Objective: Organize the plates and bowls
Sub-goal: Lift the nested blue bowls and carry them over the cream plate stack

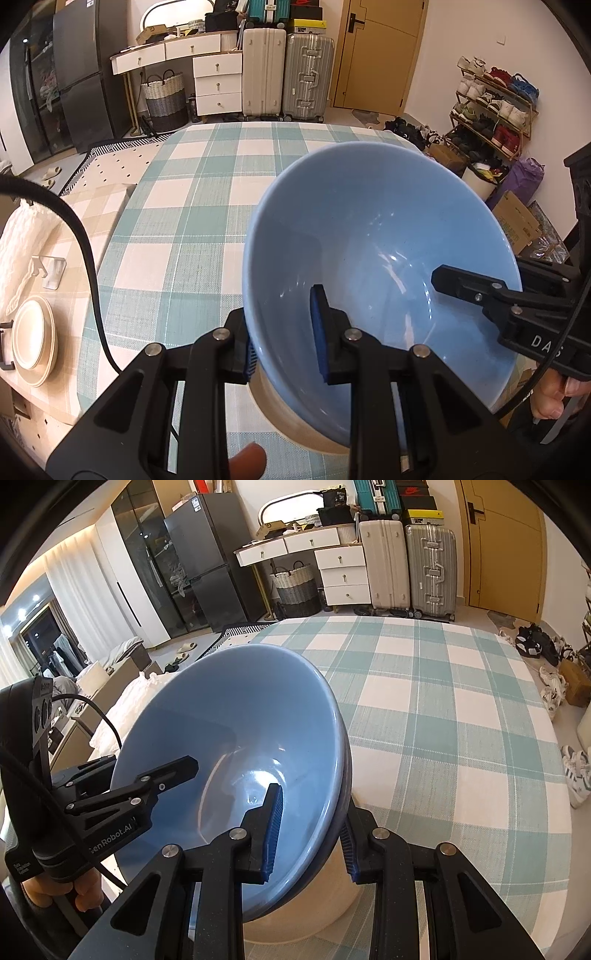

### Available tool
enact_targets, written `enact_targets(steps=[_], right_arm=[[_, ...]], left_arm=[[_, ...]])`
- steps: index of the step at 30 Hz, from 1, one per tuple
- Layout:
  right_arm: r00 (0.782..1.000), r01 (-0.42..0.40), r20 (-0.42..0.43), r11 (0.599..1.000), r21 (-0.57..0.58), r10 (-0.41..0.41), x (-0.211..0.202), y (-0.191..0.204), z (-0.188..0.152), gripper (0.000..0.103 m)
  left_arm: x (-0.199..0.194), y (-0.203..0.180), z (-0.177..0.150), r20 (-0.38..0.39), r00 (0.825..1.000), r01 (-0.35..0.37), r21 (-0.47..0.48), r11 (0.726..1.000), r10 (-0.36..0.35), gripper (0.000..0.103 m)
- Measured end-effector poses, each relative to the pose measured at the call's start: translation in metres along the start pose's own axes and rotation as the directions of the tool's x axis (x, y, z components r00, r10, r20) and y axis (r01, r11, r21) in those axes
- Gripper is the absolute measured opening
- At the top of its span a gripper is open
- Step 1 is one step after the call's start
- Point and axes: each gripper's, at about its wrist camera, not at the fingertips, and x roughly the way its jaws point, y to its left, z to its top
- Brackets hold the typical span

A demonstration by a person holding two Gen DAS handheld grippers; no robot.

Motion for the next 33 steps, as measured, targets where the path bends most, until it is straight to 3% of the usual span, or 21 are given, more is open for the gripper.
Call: enact_targets(steps=[25, 33], right_arm=[[0.998, 0.024, -0.064, 1.0, -0.007, -0.025, 0.018, 0.007, -0.032, 0.03], [0.998, 0.055, -0.042, 0.998, -0.037, -0.056, 0.018, 0.016, -0.034, 0.03]], left_arm=[[0.029, 0.016, -0.039, -0.046, 0.998, 0.039, -0.058, 0.998, -0.042, 0.021], [0.04, 0.021, -0.043, -0.036, 0.999, 0.037, -0.064, 0.997, -0.039, 0.023]])
